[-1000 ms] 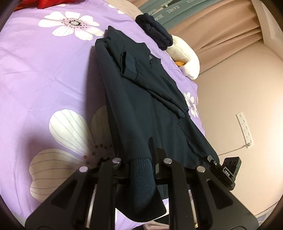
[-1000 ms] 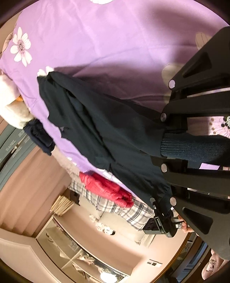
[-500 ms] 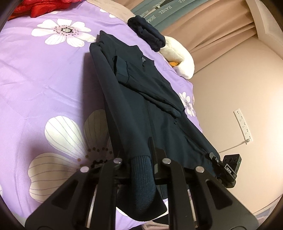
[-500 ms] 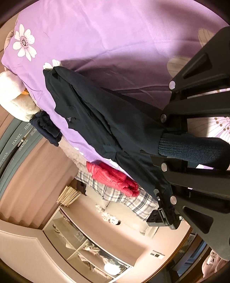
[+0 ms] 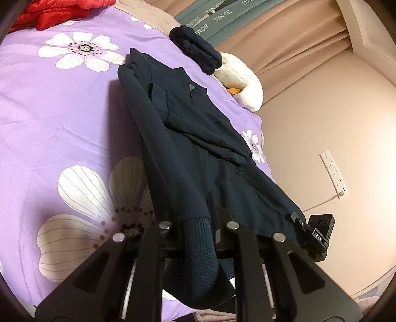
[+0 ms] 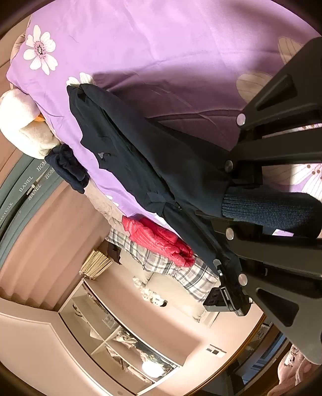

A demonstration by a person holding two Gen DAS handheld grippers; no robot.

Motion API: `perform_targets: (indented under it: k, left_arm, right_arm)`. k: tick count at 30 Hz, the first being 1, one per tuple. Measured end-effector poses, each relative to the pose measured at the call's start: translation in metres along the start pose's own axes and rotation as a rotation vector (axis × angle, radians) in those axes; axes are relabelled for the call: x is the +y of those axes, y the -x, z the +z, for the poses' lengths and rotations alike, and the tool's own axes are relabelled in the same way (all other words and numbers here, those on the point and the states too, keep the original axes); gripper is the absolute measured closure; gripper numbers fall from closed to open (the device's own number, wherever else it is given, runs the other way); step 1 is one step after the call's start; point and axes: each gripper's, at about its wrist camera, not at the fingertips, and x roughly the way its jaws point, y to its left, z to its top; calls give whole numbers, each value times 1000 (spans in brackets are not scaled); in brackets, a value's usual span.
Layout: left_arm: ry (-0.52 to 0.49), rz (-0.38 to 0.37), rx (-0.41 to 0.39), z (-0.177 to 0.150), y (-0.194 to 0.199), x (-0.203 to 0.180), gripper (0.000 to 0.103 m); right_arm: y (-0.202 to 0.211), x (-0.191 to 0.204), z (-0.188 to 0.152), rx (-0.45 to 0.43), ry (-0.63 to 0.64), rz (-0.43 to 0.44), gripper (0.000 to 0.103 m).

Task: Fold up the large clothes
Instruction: 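Lift the held hem with both tools and carry it toward the collar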

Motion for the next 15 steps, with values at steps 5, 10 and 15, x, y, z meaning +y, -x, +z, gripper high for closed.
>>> perform_targets:
  k: [5, 10, 15]
  left_arm:
    - [-12, -1, -4, 1, 9, -6, 91]
    - [-2, -2, -5, -1, 15, -6, 92]
    - [-11, -7, -9, -7, 22, -11, 91]
  right_arm:
    - [5, 9, 4, 4, 22, 16, 90]
    - [8, 16, 6, 29, 49, -6, 90]
    - [14, 17, 6, 25, 47, 20, 90]
